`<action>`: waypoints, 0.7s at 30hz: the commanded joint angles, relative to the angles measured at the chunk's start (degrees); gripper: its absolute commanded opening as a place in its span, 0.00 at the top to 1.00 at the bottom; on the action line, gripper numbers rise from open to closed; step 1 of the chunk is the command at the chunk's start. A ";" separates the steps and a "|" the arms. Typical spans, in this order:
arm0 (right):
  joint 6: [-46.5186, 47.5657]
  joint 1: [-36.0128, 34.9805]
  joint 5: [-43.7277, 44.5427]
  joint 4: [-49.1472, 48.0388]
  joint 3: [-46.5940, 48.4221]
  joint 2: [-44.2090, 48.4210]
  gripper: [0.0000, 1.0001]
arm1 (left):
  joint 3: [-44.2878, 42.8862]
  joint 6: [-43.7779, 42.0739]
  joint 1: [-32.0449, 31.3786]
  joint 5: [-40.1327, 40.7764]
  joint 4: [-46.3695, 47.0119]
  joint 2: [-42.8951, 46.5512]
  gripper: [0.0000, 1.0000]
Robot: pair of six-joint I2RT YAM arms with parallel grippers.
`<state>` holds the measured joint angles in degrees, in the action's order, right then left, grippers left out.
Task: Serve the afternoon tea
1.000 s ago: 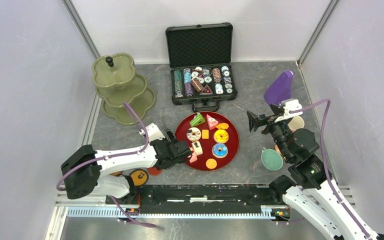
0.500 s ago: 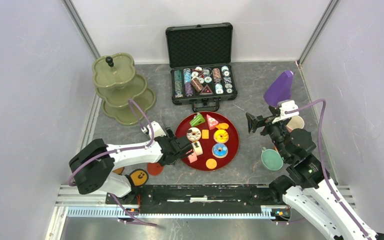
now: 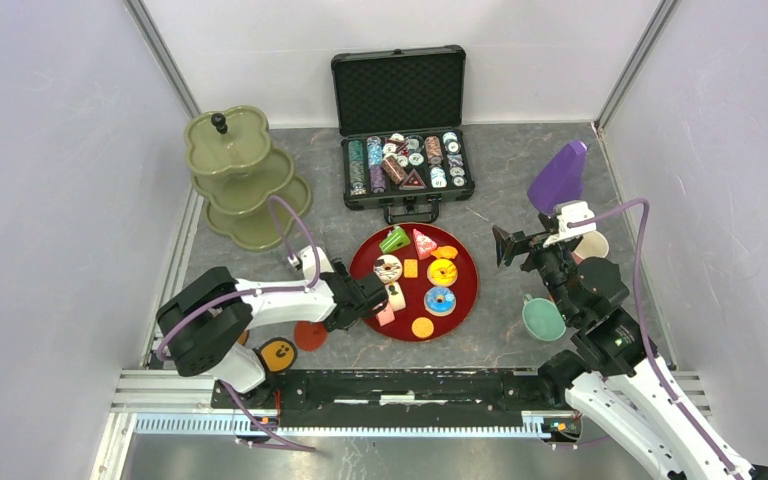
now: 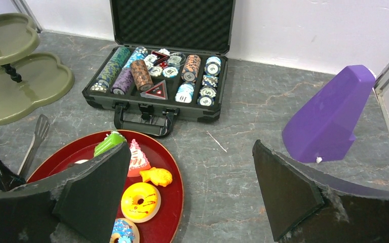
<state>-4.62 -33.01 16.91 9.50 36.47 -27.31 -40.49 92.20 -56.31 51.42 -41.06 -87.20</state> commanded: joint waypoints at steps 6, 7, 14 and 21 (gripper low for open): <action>1.12 -0.38 1.62 -2.16 -0.84 0.19 0.02 | -0.34 -4.45 1.17 3.51 4.67 -3.72 0.07; 1.19 -0.38 1.70 -2.11 -0.82 0.31 0.02 | -0.14 -4.97 1.27 3.38 5.37 -3.99 0.08; 1.19 -0.38 1.74 -2.33 -0.87 0.17 0.02 | -0.61 -5.89 1.49 3.42 5.99 -5.56 0.14; 1.19 -0.37 1.83 -2.64 -1.02 -0.31 0.02 | -1.45 -8.31 1.50 5.02 3.50 -3.08 0.23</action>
<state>-4.19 -33.01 18.06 9.47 35.75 -27.42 -40.73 87.92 -54.72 55.11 -36.69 -91.53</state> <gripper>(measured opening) 0.979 0.795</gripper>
